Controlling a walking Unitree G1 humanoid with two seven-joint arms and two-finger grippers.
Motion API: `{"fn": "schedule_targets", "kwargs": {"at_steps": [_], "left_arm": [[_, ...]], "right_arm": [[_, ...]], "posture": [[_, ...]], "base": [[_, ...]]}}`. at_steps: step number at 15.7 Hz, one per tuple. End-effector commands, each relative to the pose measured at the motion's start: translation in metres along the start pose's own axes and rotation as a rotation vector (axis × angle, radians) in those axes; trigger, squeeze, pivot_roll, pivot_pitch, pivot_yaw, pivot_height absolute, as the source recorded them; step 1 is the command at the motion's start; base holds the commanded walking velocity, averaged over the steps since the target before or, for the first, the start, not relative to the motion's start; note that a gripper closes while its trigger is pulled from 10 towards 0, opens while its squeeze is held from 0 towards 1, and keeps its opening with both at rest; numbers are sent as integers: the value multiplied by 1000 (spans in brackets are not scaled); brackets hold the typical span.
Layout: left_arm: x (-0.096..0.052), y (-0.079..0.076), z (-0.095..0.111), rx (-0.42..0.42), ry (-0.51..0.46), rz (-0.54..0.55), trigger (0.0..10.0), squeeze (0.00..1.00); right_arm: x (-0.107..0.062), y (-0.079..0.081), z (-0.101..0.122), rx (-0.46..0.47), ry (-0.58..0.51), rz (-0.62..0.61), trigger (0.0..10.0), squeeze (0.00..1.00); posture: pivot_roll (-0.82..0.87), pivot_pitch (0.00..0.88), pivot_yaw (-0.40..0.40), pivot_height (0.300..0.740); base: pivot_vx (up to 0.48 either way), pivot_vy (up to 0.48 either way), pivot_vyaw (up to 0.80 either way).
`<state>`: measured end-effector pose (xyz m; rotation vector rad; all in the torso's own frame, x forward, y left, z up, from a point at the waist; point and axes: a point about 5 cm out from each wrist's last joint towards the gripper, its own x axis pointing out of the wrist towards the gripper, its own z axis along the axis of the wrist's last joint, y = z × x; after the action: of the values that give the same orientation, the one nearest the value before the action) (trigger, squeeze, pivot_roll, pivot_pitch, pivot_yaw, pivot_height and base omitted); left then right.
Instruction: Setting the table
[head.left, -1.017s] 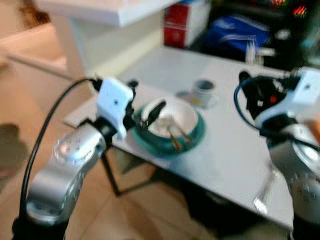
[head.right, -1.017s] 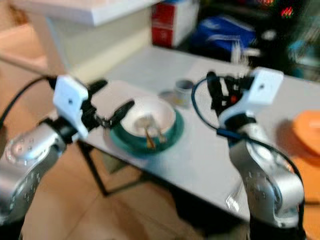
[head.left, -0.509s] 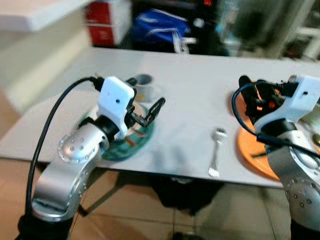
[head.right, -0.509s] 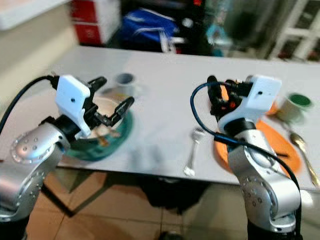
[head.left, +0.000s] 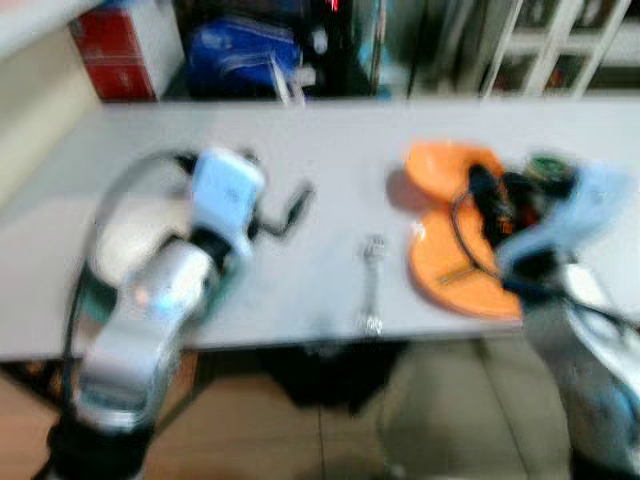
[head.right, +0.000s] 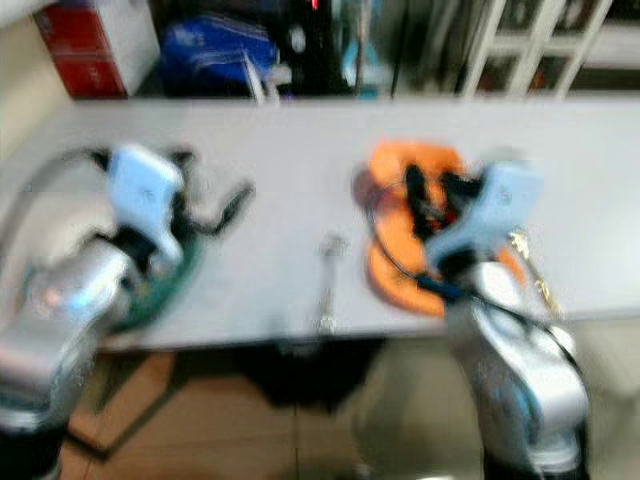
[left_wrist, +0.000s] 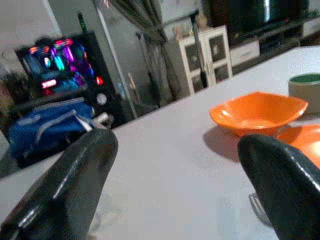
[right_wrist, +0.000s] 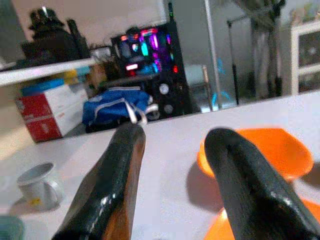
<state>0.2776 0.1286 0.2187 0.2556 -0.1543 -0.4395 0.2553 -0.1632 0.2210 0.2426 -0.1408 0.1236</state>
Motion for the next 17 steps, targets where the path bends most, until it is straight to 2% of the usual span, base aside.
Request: {"fn": "schedule_targets", "kwargs": {"at_steps": [1,7,9,15,17], "left_arm": [[2,0,4,17,-14,-3,10000,0],[5,0,3,25,-22,4,10000,0],[6,0,-2,14,18,-3,10000,0],[9,3,-5,20,41,9,10000,0],[11,7,-5,22,38,37,10000,0]], "right_arm": [[-1,-1,3,-12,-14,-12,10000,0],[-3,-2,0,-22,-4,-34,10000,0],[-3,-2,-2,-20,7,-42,10000,0],[-7,-3,-15,-27,72,-68,10000,0],[-8,-9,-20,-29,94,-112,10000,0]], "posture": [[-13,0,16,740],[-21,0,18,740],[-18,0,15,740],[-25,0,27,740],[-26,0,29,740]], "base": [[0,-480,-781],[0,-480,-786],[0,-161,-788],[0,478,-785],[0,478,-781]]}}
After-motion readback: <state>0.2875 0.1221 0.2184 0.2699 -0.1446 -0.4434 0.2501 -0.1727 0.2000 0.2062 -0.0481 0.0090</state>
